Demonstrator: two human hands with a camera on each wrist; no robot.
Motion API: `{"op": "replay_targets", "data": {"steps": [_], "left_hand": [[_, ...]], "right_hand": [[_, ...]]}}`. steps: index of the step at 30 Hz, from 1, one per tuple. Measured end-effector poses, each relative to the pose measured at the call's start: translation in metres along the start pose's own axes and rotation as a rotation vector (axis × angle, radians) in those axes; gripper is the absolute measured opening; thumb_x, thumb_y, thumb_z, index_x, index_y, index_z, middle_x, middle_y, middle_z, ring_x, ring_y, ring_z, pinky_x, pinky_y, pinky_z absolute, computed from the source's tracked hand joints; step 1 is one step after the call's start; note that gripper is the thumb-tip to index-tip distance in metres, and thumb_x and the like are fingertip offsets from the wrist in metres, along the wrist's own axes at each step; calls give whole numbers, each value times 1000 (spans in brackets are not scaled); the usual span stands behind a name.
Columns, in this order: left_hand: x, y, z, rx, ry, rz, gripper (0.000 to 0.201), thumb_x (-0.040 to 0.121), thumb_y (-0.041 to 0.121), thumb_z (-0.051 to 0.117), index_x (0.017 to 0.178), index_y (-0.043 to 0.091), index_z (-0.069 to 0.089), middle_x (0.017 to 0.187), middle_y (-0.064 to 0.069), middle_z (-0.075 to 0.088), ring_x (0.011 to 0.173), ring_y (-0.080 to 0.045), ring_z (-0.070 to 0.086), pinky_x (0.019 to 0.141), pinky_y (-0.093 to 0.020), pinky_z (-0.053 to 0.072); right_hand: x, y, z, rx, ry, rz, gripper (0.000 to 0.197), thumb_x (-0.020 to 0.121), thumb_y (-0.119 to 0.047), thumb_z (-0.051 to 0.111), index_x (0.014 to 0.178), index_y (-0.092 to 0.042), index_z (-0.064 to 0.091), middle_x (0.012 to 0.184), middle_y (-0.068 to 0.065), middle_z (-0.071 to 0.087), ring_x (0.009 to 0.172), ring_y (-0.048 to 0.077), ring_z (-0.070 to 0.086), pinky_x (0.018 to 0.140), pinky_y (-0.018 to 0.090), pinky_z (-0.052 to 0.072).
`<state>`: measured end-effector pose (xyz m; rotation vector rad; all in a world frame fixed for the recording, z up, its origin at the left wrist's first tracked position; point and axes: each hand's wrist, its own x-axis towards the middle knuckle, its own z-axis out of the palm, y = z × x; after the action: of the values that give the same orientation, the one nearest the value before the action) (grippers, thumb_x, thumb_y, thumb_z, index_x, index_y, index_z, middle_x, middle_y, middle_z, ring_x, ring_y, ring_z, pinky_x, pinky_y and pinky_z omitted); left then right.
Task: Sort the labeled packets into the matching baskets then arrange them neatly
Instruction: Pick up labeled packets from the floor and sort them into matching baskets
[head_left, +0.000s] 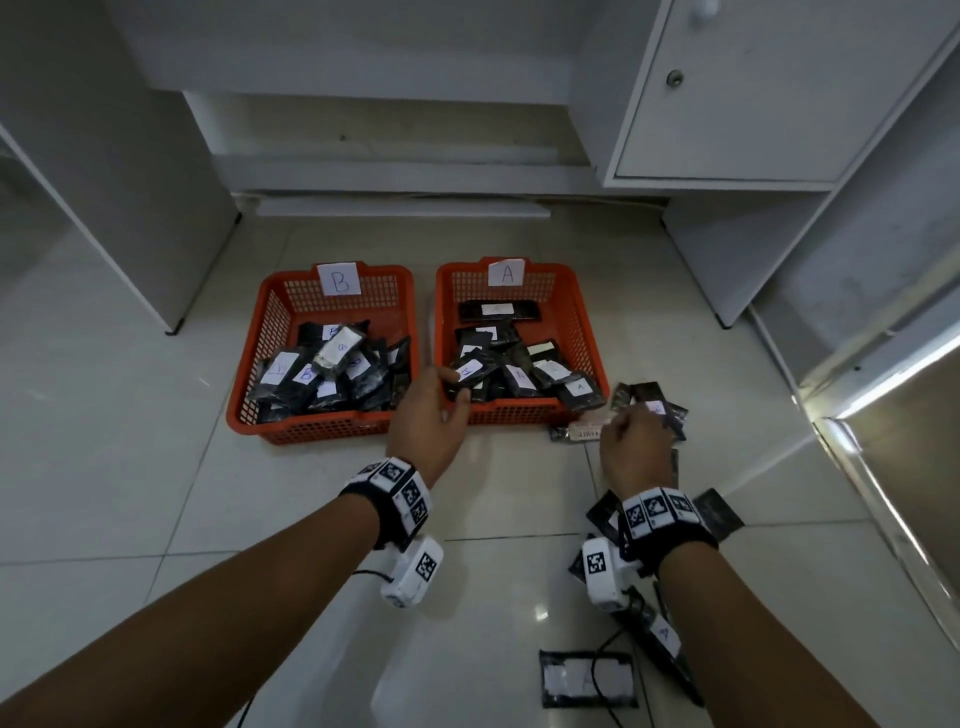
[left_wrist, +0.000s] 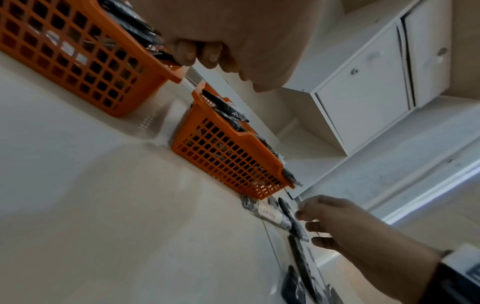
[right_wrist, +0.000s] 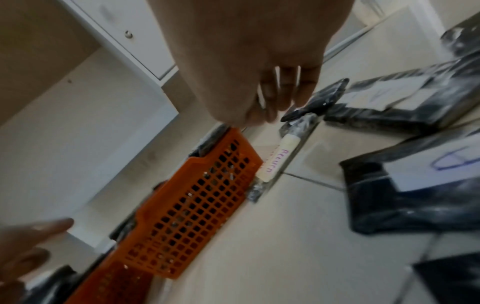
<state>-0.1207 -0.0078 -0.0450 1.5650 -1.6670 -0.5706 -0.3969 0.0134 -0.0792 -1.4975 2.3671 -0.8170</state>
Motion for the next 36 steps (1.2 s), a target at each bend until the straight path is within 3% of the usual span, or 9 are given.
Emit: {"op": "replay_targets", "data": {"steps": [5,10,14,18,21,23,27,30,36], "left_hand": [[-17,-6,-7,-17,-88,51,9,100,33,61,108,30,58,82,20,52,75,6,52,60,-11,33],[-23,-19,-8,20,-135,85,4,98,30,62,99,31,58,77,14,49,72,-2,52,58,-17,33],[-26,-24,2,-12,-158,104,12,95,24,65,96,33,57,79,12,51,75,-5,54,63,-21,38],[-33,-22,18,44,-287,118,7,96,40,62,100,36,59,86,12,54,80,-5,55,67,-29,49],[-40,-29,34,150,-455,155,44,90,65,56,123,37,59,115,11,57,100,-9,57,86,-34,51],[-45,-30,40,201,-543,168,56,89,68,56,136,37,53,126,8,56,107,-15,55,91,-37,49],[-50,-21,41,83,-541,237,17,99,45,58,114,38,55,105,14,63,91,-10,57,76,-35,48],[-52,-16,41,34,-533,242,5,101,37,58,104,35,54,93,13,64,82,-7,58,68,-31,45],[-68,-17,35,50,-542,197,4,102,34,58,103,30,55,85,13,61,73,-2,55,59,-24,36]], "right_hand": [[-6,19,15,-259,-278,-49,53,90,-20,70,141,-12,57,148,14,54,136,37,46,107,47,49],[1,17,13,-481,-392,-151,69,88,-30,69,153,-27,46,146,9,53,135,35,40,107,45,46],[0,15,10,-629,-394,-298,50,84,-28,70,132,-27,57,128,5,53,121,35,44,99,45,47],[-8,10,12,-594,-497,-424,34,86,-22,62,119,-26,56,116,2,61,114,29,51,85,40,45],[-15,3,8,-344,-630,-396,24,83,-49,57,105,-41,62,100,-3,67,104,24,57,84,39,50],[-21,-4,1,-97,-693,-360,26,84,-58,57,100,-43,70,90,-9,72,92,14,66,81,39,56],[-28,-17,-21,128,-766,-356,16,96,-38,68,105,-32,79,98,-13,76,91,3,69,86,30,56],[-31,-11,-40,188,-716,-272,15,97,-30,70,109,-31,80,99,-15,75,87,0,69,76,16,52],[-51,33,-77,-1,-508,-202,7,94,-23,65,87,-24,67,93,-6,68,85,15,67,73,28,52]]}}
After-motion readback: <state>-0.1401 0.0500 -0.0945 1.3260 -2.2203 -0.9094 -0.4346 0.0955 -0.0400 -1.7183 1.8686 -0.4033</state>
